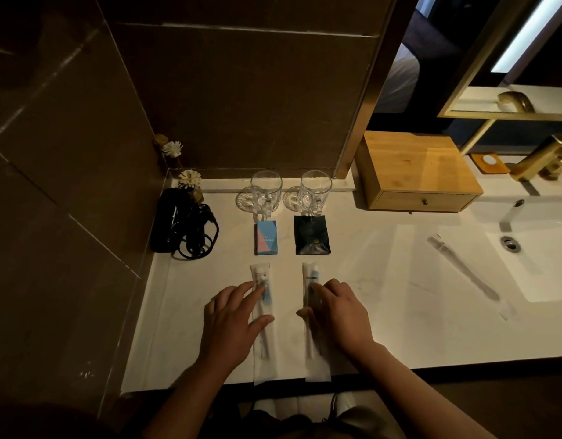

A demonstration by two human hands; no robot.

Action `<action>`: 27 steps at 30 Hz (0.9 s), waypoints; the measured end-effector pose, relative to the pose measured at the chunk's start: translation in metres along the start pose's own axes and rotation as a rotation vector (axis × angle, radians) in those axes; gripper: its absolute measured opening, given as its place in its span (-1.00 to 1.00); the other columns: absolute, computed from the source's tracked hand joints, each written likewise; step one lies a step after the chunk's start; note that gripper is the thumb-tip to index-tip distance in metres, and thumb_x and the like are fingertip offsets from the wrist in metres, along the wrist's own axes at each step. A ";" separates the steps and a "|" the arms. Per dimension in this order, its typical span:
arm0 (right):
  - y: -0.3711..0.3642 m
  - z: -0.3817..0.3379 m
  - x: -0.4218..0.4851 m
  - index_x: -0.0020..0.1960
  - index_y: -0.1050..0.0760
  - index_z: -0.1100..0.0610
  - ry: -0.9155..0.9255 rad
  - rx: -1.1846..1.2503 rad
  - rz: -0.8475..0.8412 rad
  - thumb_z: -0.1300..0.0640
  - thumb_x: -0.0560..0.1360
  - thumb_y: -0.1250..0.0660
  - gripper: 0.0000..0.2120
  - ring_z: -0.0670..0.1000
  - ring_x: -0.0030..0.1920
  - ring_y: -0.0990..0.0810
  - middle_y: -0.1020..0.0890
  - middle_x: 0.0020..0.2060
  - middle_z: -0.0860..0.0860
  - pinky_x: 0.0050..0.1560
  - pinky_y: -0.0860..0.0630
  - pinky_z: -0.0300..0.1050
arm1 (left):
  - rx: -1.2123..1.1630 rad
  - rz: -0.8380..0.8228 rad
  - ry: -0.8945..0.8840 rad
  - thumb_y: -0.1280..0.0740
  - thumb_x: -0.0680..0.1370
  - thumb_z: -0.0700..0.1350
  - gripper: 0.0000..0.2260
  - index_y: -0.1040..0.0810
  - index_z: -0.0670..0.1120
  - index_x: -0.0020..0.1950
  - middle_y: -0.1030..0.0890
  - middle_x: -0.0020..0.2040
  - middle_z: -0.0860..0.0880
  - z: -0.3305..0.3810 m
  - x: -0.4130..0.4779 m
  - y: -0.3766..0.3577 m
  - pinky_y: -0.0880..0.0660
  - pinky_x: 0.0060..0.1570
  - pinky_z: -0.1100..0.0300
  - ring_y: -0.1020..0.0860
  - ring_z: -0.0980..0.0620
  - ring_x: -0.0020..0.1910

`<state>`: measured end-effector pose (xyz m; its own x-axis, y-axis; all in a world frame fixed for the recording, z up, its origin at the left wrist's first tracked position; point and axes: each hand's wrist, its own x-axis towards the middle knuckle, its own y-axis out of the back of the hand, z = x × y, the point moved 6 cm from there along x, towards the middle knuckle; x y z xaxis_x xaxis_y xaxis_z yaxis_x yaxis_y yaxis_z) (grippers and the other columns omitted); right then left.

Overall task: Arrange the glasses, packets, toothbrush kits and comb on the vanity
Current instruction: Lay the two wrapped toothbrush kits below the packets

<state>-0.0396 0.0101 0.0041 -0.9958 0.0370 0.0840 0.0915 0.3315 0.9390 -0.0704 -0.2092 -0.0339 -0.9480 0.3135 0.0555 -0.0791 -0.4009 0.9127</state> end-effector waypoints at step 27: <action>-0.007 -0.003 0.010 0.27 -0.57 0.03 0.006 -0.027 -0.039 -0.44 0.44 -0.06 -0.30 -0.01 -0.10 -0.45 -0.58 -0.03 -0.01 -0.19 -0.44 -0.18 | 0.103 -0.067 -0.079 -0.07 0.55 0.37 -0.44 -0.38 0.18 0.48 -0.44 0.50 0.13 0.007 -0.002 0.000 -0.35 0.32 -0.05 -0.39 0.00 0.45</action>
<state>-0.0500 0.0047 -0.0008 -0.9986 0.0187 0.0491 0.0525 0.3072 0.9502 -0.0662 -0.2038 -0.0315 -0.9140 0.4050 0.0215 -0.1050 -0.2875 0.9520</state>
